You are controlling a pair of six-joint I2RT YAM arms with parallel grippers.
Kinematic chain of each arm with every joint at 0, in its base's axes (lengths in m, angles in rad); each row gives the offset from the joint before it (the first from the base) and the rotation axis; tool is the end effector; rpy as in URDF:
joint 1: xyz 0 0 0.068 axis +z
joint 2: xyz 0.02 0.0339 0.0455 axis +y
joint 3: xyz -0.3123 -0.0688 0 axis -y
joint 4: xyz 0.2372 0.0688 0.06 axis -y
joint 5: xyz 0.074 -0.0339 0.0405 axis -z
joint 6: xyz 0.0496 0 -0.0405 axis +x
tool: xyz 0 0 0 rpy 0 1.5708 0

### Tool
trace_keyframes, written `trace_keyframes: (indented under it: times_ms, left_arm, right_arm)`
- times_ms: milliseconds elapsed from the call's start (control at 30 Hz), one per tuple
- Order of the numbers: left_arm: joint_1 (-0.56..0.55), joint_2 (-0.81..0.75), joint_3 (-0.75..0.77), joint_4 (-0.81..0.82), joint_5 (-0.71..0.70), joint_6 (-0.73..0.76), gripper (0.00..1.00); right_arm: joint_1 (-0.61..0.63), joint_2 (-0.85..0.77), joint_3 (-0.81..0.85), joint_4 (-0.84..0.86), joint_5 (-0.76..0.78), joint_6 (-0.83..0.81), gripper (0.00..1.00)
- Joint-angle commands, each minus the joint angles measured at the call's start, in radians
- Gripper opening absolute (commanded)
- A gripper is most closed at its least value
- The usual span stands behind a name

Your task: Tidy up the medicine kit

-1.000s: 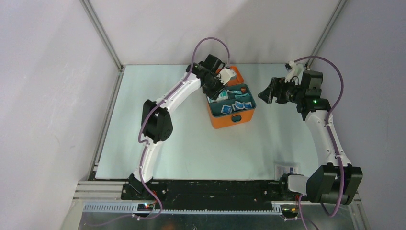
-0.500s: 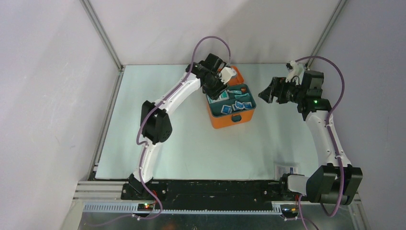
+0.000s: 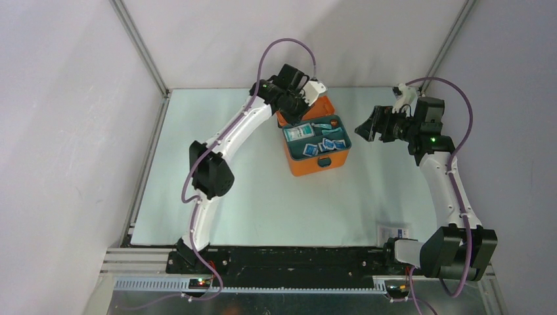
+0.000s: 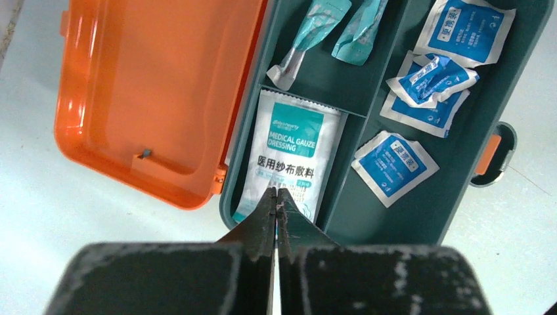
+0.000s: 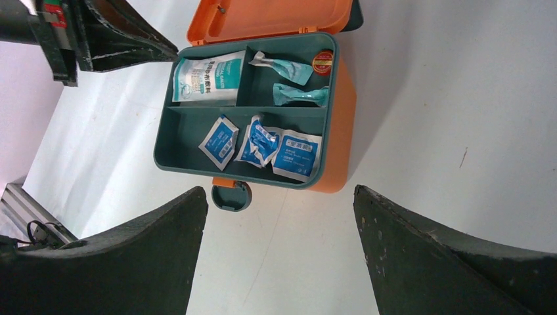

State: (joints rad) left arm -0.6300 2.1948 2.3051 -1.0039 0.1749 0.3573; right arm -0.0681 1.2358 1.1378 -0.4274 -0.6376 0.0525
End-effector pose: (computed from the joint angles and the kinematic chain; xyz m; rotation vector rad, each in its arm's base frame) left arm 0.4059 -0.3066 0.3570 1.2394 2.1422 -0.3333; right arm 0.2592 0.0119 0.3878 -0.2605 2.0302 0.6546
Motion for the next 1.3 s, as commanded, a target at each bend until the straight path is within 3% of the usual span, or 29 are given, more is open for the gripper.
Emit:
trace_keyframes:
  times_ms: [0,700,1033,1100,1167,1267]
  left_arm:
    - [-0.008,0.048,0.042,0.008,0.032,-0.022,0.00]
    - [-0.009,0.123,-0.026,0.008,-0.001,-0.020,0.00]
    - [-0.009,0.046,-0.012,0.008,0.005,-0.011,0.00]
    - [-0.008,0.005,0.001,0.008,0.016,-0.011,0.03]
    - [-0.006,-0.045,0.009,0.008,0.023,-0.004,0.11]
    - [-0.002,-0.120,0.018,0.008,-0.009,0.009,0.35]
  right_arm:
    - [-0.009,-0.037,-0.012,0.041,-0.014,0.006,0.86]
    - [-0.018,-0.034,-0.013,0.044,-0.021,0.009,0.87]
    - [-0.021,-0.035,-0.013,0.043,-0.021,0.009,0.87]
    - [-0.021,-0.032,-0.012,0.042,-0.020,0.009,0.87]
    - [-0.021,-0.028,-0.012,0.043,-0.020,0.009,0.87]
    - [-0.021,-0.021,-0.012,0.045,-0.020,0.008,0.87]
